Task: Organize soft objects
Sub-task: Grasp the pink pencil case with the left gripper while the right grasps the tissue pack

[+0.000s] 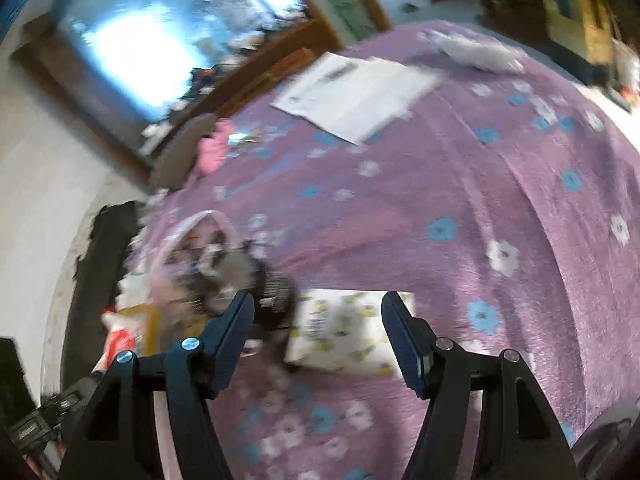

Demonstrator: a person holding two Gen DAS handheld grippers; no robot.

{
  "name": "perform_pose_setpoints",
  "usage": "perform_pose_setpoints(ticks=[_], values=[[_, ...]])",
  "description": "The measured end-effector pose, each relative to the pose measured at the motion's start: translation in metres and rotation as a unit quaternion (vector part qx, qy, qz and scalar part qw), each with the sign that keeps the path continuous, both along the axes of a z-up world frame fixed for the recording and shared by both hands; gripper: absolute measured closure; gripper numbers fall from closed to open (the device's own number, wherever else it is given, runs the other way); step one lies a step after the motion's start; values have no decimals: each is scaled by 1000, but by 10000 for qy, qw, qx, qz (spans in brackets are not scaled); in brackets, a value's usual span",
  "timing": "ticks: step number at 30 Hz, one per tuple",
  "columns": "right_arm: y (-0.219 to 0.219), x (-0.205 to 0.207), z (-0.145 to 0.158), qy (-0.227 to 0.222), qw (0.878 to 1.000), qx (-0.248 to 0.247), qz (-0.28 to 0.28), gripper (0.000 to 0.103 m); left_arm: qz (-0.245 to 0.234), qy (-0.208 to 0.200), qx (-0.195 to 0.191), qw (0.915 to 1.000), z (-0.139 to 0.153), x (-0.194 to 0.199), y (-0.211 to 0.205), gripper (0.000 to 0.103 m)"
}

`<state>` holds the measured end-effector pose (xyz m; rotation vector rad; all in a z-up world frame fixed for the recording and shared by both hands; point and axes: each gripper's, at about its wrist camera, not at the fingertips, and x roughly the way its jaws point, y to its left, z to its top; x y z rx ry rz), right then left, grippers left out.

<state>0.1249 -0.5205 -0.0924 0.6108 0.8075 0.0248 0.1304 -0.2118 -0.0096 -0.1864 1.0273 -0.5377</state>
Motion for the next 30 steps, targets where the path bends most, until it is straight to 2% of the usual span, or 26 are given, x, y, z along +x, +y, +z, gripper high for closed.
perform_pose_setpoints(ticks=[6,9,13,24,27,30], values=[[-1,5,-14,135,9995,-238,-155,35,-162,-65,174,9997,5,19,-26,68],[-3,13,-26,343,9992,-146,-143,35,-240,-114,303,9992,6,36,-43,68],[-2,11,-26,303,9993,-195,-134,34,-382,-111,437,9983,5,60,-65,68],[15,11,-24,290,9955,-899,-79,33,-381,-247,866,9952,-1,101,-106,68],[17,12,-24,292,9945,-1006,-50,35,-479,-170,634,9967,7,102,-110,68],[20,12,-23,301,9936,-1089,-15,39,-542,-399,1162,9909,5,104,-122,68]])
